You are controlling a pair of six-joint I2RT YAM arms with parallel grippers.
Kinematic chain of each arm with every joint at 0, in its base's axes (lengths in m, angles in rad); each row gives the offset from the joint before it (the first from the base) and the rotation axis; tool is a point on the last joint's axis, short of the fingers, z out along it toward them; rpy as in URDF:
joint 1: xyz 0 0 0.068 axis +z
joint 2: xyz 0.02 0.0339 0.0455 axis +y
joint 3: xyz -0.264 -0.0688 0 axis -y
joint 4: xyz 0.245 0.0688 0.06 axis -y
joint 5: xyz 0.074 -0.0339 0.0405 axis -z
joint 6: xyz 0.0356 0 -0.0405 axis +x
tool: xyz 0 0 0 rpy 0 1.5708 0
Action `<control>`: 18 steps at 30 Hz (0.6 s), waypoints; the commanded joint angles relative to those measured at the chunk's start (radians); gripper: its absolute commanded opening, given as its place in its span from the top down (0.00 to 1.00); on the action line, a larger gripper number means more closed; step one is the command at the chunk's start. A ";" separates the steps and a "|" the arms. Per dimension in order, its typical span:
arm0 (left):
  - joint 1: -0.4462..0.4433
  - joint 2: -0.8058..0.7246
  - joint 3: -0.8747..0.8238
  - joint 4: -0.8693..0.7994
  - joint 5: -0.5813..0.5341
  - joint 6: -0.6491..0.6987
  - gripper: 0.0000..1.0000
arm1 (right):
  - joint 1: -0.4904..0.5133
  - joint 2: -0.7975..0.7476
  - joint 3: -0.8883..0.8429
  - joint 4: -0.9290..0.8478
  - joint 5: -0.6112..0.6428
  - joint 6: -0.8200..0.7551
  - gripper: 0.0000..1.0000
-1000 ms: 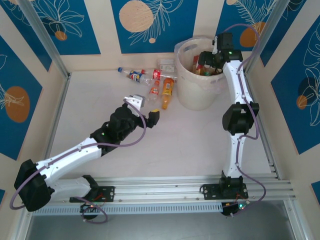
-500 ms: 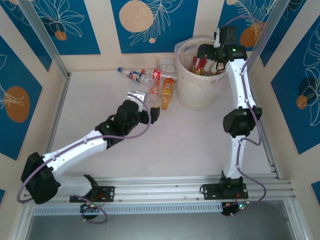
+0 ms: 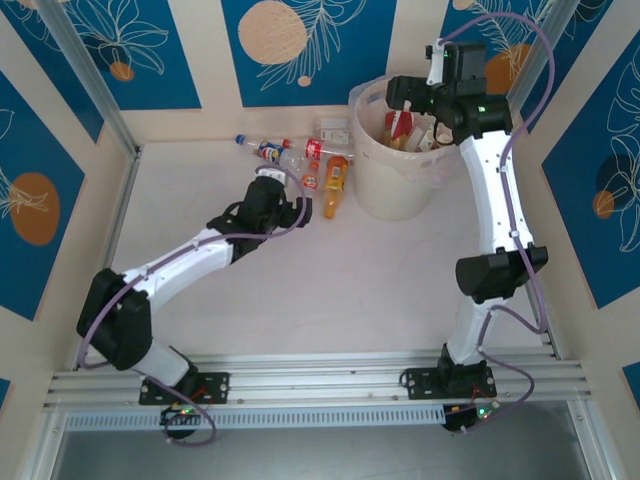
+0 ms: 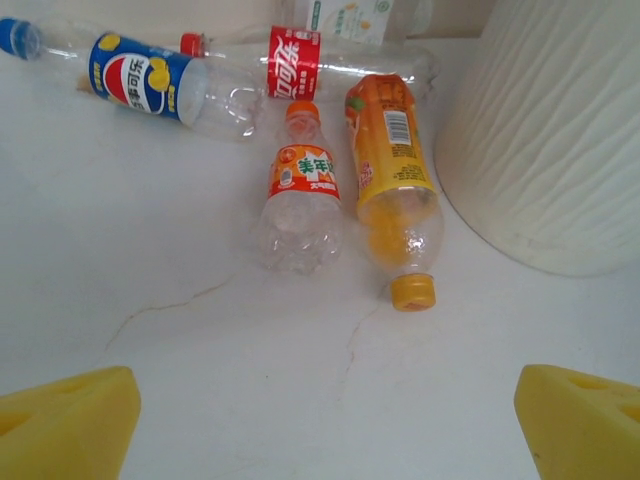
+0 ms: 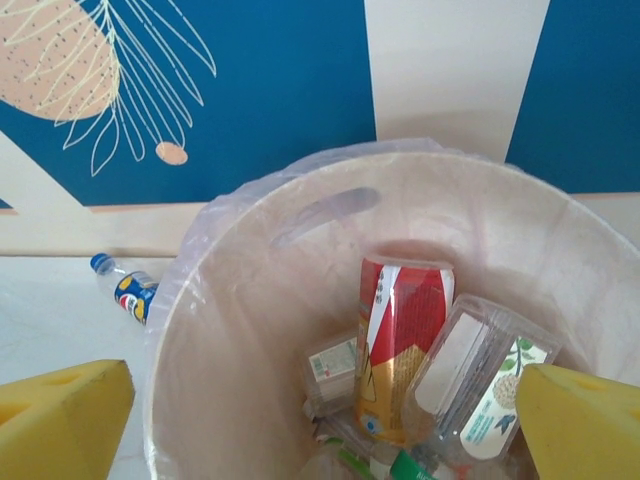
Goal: Put the plastic bottles in the bin
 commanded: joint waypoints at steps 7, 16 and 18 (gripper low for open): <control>0.092 0.318 0.327 -0.217 0.127 -0.011 0.08 | 0.045 -0.196 -0.229 0.074 0.010 0.068 0.01; 0.117 0.589 0.642 -0.390 0.176 0.035 0.08 | 0.104 -0.366 -0.433 0.173 0.067 0.071 0.01; 0.122 0.639 0.698 -0.418 0.171 0.042 0.08 | 0.114 -0.391 -0.456 0.188 0.070 0.070 0.01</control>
